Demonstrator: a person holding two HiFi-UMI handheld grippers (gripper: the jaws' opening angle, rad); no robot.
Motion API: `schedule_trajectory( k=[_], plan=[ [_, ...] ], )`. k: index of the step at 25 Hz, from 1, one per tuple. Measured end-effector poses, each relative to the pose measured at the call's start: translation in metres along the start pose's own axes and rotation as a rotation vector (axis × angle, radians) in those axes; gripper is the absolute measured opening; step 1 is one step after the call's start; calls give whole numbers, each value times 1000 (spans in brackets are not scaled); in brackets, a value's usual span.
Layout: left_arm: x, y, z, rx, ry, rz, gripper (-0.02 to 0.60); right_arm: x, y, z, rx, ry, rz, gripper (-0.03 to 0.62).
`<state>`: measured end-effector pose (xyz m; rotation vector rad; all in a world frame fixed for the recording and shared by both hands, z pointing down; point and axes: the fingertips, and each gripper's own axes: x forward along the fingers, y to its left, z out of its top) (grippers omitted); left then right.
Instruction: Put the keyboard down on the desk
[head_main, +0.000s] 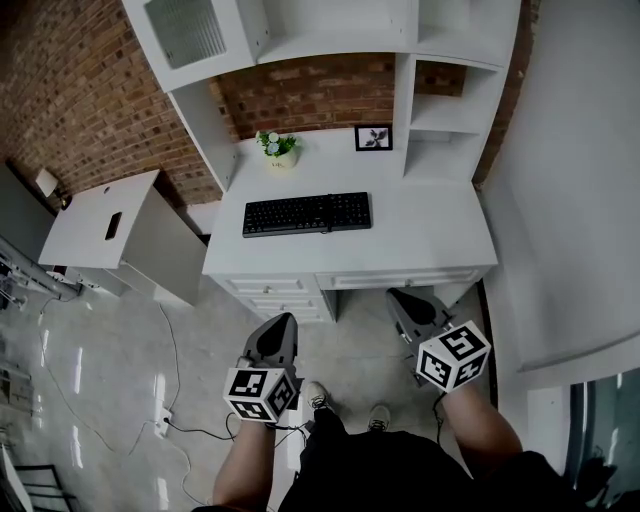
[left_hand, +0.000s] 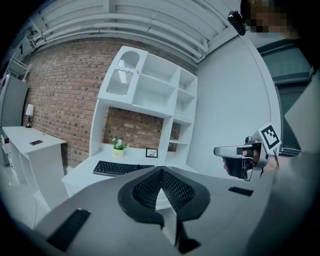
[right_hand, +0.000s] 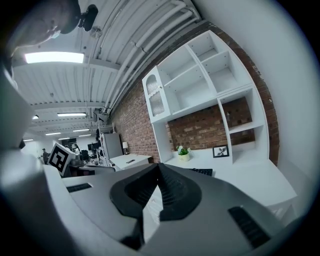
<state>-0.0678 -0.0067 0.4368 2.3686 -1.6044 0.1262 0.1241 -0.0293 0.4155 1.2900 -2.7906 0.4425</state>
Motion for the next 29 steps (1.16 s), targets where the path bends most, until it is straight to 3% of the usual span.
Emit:
schedule_trajectory(
  k=[29],
  plan=[
    [-13, -25, -2, -12, -39, 20, 18, -19, 2, -6, -14, 8, 37, 17]
  ],
)
